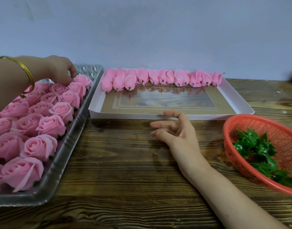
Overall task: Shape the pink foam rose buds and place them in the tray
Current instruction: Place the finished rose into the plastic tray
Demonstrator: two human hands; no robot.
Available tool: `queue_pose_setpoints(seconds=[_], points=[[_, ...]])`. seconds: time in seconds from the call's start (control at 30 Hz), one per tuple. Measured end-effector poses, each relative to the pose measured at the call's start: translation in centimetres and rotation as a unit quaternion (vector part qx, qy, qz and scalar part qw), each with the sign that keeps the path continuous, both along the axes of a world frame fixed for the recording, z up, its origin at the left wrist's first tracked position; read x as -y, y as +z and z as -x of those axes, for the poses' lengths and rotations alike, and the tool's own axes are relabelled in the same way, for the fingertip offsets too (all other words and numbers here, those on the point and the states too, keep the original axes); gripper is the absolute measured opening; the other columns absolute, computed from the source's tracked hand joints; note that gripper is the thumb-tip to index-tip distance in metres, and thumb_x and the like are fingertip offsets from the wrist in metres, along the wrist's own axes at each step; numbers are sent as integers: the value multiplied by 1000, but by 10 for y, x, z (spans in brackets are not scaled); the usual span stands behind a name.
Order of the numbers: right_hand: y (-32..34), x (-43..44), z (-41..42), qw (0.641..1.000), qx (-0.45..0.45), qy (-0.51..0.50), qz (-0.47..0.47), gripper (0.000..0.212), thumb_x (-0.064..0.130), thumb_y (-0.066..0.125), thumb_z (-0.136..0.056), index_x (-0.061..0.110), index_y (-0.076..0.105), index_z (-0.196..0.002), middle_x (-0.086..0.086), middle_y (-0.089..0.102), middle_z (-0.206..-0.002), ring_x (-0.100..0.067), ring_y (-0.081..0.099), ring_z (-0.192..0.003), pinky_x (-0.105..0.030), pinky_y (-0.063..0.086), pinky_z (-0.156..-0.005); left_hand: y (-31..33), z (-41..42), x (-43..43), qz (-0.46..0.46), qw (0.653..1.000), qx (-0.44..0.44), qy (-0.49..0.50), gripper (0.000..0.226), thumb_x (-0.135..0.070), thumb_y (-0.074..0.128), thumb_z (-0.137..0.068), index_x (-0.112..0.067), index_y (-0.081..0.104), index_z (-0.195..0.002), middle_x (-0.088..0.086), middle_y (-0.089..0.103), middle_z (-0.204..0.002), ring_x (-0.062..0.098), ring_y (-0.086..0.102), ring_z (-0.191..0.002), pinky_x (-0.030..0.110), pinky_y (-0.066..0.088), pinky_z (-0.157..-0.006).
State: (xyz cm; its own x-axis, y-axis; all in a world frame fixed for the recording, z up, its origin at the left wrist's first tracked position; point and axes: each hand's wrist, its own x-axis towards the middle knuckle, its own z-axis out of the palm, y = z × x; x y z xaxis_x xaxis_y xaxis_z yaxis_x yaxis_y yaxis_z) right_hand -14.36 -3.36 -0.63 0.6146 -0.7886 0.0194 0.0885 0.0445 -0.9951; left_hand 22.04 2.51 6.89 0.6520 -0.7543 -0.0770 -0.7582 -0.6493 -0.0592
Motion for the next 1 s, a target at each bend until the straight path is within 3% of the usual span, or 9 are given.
queue_pose_setpoints(seconds=[0.13, 0.33, 0.5, 0.73, 1.0], points=[[0, 0, 0, 1000, -1, -2, -2, 45, -20, 58, -81, 8, 49, -116, -18, 71, -96, -23, 64, -76, -29, 51, -76, 3, 1, 0, -8, 1000, 1, -1, 25, -4, 66, -81, -10, 70, -104, 9, 61, -92, 29, 55, -85, 30, 42, -77], [1, -1, 0, 1000, -7, 0, -1, 46, -19, 58, -80, 8, 49, -115, -16, 72, -95, -22, 65, -75, -33, 51, -77, 3, 2, 1, -19, 1000, 14, -9, 28, -5, 71, -79, -8, 72, -107, 14, 70, -104, 31, 61, -92, 30, 43, -78], [2, -1, 0, 1000, -9, -3, -3, 46, -20, 58, -80, 8, 49, -116, -17, 71, -96, -23, 65, -75, -34, 51, -78, 1, 0, 2, -25, 1000, 15, -1, 27, -8, 72, -80, -8, 72, -108, 14, 69, -104, 27, 57, -85, 29, 42, -77], [2, 0, 0, 1000, -13, -3, -2, 46, -19, 60, -79, 9, 50, -115, -15, 72, -95, -23, 65, -75, -35, 51, -76, 1, 0, 4, -29, 999, 17, -7, 29, -5, 70, -81, -5, 71, -110, 15, 69, -110, 34, 62, -101, 33, 46, -85], [1, 0, 0, 1000, -16, 0, 4, 46, -18, 61, -79, 14, 51, -111, -13, 73, -93, -22, 66, -75, -33, 51, -72, 4, 4, 4, -34, 999, -5, 15, 26, -5, 67, -82, -7, 71, -108, 11, 70, -103, 29, 62, -87, 30, 46, -79]])
